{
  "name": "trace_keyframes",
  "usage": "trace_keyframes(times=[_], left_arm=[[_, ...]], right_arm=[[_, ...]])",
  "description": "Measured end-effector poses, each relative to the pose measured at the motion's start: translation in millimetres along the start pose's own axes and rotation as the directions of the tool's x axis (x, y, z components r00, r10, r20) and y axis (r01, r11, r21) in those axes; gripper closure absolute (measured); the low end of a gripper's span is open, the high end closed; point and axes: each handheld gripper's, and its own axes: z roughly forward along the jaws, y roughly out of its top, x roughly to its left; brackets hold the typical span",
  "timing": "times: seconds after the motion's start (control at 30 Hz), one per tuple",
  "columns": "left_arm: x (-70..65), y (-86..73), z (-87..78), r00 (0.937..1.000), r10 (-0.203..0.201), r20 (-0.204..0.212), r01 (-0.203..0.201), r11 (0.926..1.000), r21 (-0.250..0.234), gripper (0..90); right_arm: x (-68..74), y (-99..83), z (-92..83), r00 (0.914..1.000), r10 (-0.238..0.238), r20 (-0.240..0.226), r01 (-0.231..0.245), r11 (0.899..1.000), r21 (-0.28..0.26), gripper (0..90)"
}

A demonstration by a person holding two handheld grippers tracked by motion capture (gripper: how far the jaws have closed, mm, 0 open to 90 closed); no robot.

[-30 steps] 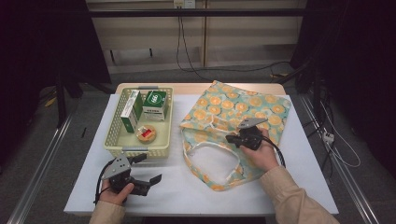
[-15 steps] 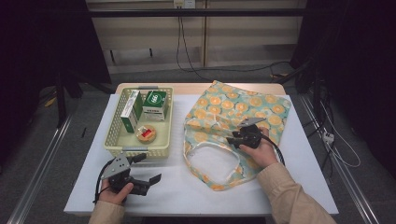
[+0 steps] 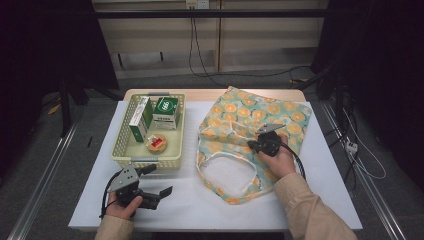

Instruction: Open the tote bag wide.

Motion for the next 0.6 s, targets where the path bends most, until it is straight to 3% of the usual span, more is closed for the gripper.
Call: trace_keyframes(times=[0.13,0.4,0.6], left_arm=[[-0.3,0.4,0.1,1.0000,0.003,0.000,-0.003,1.0000,-0.001,3.2],[-1.3,0.7,1.3,1.0000,-0.004,0.000,0.004,1.0000,-0.002,3.2],[-0.9,0.5,2.0,1.0000,0.001,-0.001,-0.001,1.0000,0.000,3.2]], right_arm=[[-0.6,1.7,-3.2,1.0000,0.008,0.001,-0.008,1.000,0.001,90.0],[-5.4,17.9,-26.6,0.9986,0.042,-0.031,-0.044,0.996,-0.073,90.0],[-8.7,34.6,-41.7,0.9990,0.038,-0.023,-0.041,0.993,-0.111,90.0]])
